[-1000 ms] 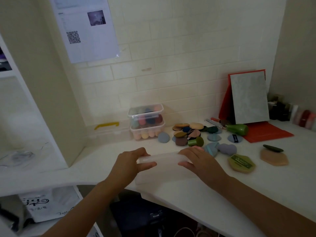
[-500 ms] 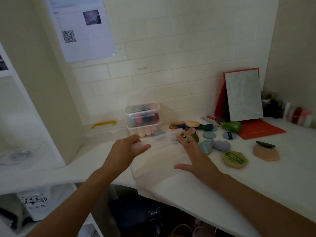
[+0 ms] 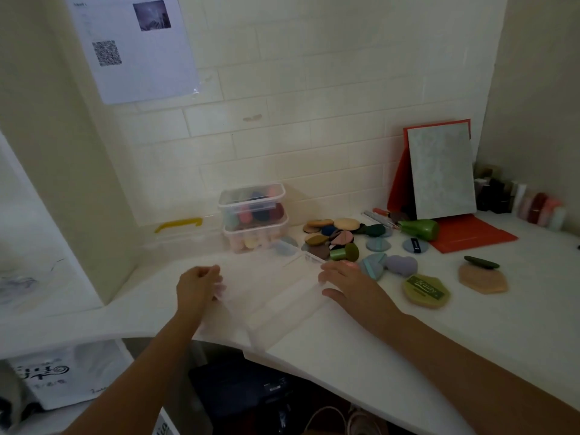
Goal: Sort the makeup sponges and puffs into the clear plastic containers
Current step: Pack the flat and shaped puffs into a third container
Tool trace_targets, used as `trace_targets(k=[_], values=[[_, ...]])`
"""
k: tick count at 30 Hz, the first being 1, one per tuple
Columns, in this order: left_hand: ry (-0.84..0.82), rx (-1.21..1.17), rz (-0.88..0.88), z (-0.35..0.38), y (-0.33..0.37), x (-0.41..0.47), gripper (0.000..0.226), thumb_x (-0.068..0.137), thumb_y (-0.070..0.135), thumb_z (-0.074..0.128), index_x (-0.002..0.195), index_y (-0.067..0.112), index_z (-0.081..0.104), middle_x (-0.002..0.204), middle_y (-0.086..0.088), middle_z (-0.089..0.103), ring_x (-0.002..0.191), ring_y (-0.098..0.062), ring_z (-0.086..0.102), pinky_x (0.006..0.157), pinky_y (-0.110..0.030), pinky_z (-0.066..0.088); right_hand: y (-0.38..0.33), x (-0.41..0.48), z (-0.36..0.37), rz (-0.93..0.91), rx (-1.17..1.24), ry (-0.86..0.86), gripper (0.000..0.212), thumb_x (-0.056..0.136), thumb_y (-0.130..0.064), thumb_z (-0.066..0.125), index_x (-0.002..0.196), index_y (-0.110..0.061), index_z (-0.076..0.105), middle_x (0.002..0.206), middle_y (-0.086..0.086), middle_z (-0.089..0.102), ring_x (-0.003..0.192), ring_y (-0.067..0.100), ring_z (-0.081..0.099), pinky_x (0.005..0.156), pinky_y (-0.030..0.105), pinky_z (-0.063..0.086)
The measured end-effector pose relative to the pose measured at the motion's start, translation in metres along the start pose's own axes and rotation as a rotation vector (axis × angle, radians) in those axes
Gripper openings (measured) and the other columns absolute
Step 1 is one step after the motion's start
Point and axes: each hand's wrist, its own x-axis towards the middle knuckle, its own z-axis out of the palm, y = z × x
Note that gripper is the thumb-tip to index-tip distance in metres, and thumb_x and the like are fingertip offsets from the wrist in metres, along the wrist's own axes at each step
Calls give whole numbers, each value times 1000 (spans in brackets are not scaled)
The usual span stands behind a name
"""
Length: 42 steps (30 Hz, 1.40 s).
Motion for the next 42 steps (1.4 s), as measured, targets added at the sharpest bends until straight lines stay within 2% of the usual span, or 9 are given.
trace_targets(k=[5,12,20,23,28,31,35,38,42], values=[[36,175,122,3,-9,-7,30,92,21,55,119,8,58,121,-12,60,99,-23,59,91,-34,42,2,1,0,43,-28,-23,23,89,-18,63,112,-15,65,133,2,55,124,20,50,92,23,40],[-113,399,934,8,0,-55,38,90,53,40,86,24,65,111,13,55,120,-3,39,112,-37,12,-2,1,-17,123,76,-194,38,97,-18,50,133,-27,48,152,-9,29,135,11,34,108,23,30],[-272,377,902,13,-6,-75,65,83,75,25,74,23,63,88,14,62,104,2,42,90,-1,24,23,1,-78,607,-216,50,25,94,-21,51,116,-11,56,122,7,51,106,21,54,82,29,43],[-259,398,892,20,-5,-79,59,82,75,26,66,27,57,79,14,61,102,0,41,90,-4,25,33,-5,-100,913,-277,-244,51,92,-45,49,123,-5,53,125,14,52,112,28,52,88,36,45],[-227,456,858,31,0,-85,55,79,65,34,68,18,61,80,9,63,99,-4,42,85,-16,30,26,0,-114,905,-343,-773,44,103,-21,35,143,-5,28,149,11,34,136,21,36,105,28,32],[-149,482,923,37,-1,-91,50,83,55,36,67,14,60,74,3,61,92,-8,41,82,-14,29,28,-2,-113,922,-373,-645,42,98,-24,47,134,-5,44,133,10,51,116,20,53,84,29,42],[-157,487,857,36,5,-98,78,74,83,14,71,18,56,80,6,55,88,-9,43,76,-14,29,31,-2,-109,808,-77,-190,20,90,-28,58,94,-10,67,79,1,61,73,13,56,55,21,39],[-187,504,803,32,8,-100,92,64,91,3,81,20,59,90,9,52,92,-5,44,77,-15,31,9,9,-105,622,271,137,5,86,-23,66,86,-18,68,73,-9,61,68,3,54,56,11,36],[-303,533,704,26,11,-104,100,53,94,17,109,22,58,106,12,48,100,-2,44,79,-14,31,-33,30,-87,391,519,154,9,85,-20,68,82,-25,62,73,-10,59,70,10,56,58,16,46]])
